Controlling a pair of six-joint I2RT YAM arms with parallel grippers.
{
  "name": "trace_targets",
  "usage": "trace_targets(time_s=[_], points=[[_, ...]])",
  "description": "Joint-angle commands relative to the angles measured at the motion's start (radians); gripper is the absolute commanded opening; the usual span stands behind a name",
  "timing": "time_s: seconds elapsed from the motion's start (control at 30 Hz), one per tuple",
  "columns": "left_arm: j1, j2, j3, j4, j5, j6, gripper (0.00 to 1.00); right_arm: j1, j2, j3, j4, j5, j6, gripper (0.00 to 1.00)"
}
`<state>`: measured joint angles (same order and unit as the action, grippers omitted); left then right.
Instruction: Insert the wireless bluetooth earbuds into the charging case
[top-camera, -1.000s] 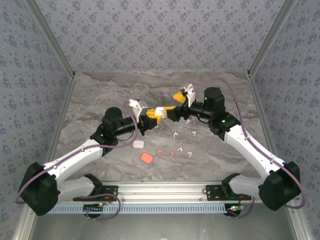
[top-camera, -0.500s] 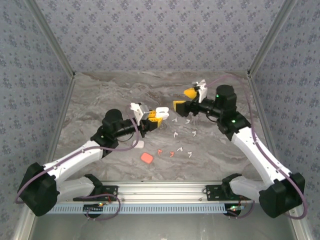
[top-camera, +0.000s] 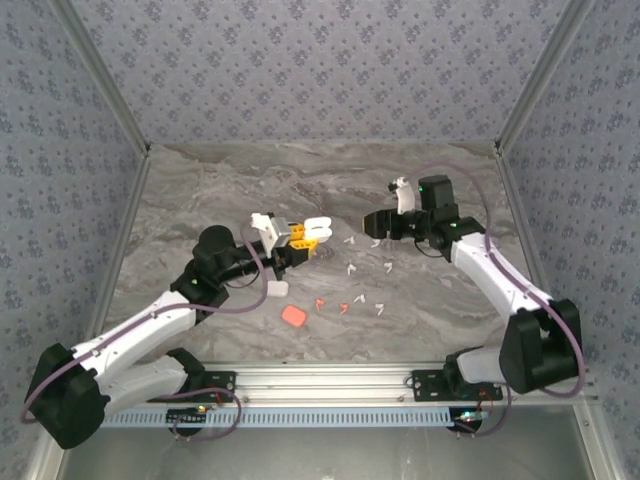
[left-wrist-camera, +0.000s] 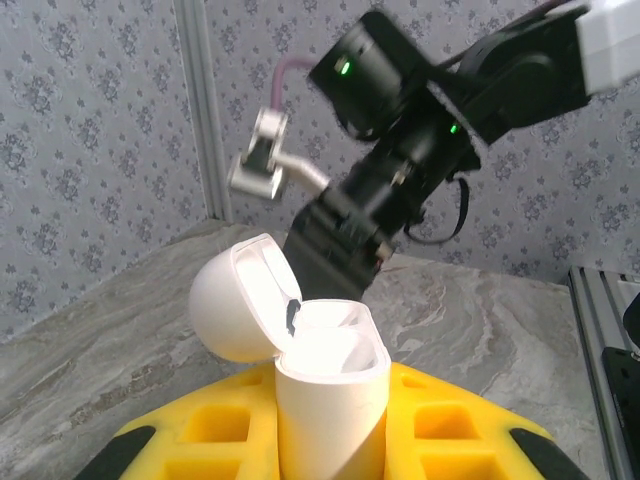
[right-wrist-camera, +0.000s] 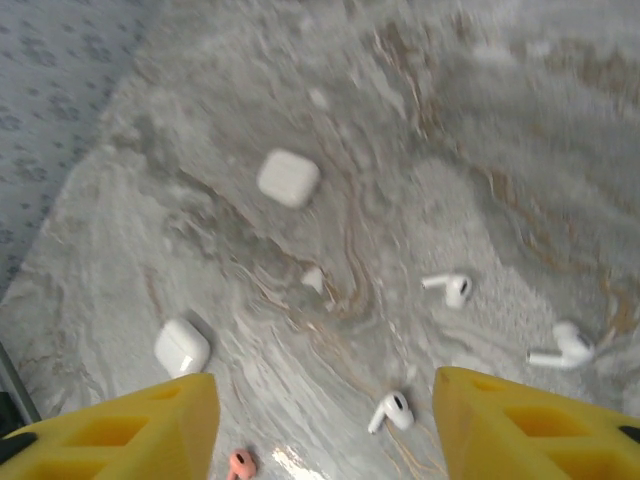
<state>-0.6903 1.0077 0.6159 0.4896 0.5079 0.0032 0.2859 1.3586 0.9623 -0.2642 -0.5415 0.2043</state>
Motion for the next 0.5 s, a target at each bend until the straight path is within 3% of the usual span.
trace_targets(time_s=[0.0, 0.27, 0.47], points=[[-0.005, -0.018, -0.003, 0.002, 0.011, 0.012, 0.00, 0.025, 0.077, 0.004, 0.009, 0.050, 0.007, 0.57], [-0.006, -0.016, 0.009, -0.011, 0.012, 0.001, 0.00, 0.067, 0.369, 0.144, 0.002, 0.135, -0.002, 0.47], [-0.007, -0.023, 0.011, -0.025, 0.006, -0.002, 0.00, 0.108, 0.505, 0.222, -0.001, 0.231, 0.023, 0.44]])
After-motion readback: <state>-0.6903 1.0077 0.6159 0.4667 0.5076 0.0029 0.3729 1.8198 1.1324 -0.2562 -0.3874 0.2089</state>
